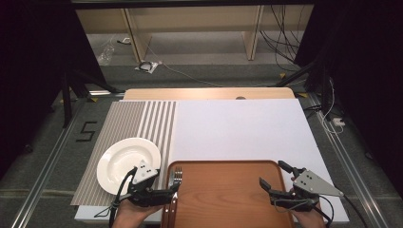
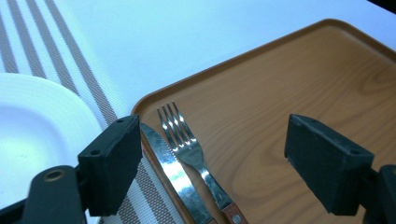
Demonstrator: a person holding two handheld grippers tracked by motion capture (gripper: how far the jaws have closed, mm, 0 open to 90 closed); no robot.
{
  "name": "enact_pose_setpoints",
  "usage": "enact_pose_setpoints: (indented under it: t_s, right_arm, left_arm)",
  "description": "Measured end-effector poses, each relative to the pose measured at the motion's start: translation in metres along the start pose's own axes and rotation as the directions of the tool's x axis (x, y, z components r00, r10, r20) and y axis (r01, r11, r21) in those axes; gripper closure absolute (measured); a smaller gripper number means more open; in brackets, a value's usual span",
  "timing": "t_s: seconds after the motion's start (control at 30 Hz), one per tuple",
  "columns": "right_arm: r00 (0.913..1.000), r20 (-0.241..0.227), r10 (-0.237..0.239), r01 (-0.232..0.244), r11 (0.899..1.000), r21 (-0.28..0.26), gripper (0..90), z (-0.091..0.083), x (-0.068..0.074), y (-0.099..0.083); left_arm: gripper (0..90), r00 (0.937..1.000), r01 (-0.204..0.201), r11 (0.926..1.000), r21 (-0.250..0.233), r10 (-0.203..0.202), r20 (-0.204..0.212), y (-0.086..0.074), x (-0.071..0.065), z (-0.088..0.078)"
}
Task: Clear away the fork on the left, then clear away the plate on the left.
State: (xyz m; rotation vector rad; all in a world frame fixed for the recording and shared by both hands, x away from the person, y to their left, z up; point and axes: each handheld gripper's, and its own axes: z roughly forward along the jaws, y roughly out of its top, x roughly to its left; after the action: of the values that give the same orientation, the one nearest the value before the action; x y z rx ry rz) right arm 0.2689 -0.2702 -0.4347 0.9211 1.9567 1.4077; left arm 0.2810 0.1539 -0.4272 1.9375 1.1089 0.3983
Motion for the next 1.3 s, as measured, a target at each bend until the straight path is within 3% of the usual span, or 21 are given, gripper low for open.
enact_pose_setpoints:
  t_s: [0.17,0.43,0.7,0.93,1.3]
  right_arm:
    - [1.0,0.0,-0.001,0.001,1.0,0.002,17.0,0.0,0.0,0.0]
    - [1.0,0.001,-0.001,0.001,1.0,0.003,17.1,-0.001,0.0,0.0]
    - [1.0,0.003,-0.002,0.002,1.0,0.007,17.0,-0.001,0.0,0.0]
    - [1.0,0.002,-0.003,0.003,1.0,0.007,17.0,-0.001,0.0,0.0]
    - [1.0,0.003,-0.002,0.002,1.0,0.004,17.0,-0.001,0.0,0.0]
  left_arm:
    - [18.5,0.9984,0.034,0.9986,-0.04,-0.035,-0.043,-0.002,0.004,-0.005]
    - [18.1,0.9936,0.081,0.9941,-0.073,-0.086,-0.073,-0.007,0.012,-0.012]
    - [18.0,0.9842,0.13,0.9872,-0.093,-0.14,-0.108,-0.012,0.02,-0.017]
    - [18.0,0.9701,0.177,0.9765,-0.123,-0.194,-0.145,-0.015,0.029,-0.023]
    - [18.0,0.942,0.254,0.9529,-0.165,-0.283,-0.181,-0.024,0.04,-0.031]
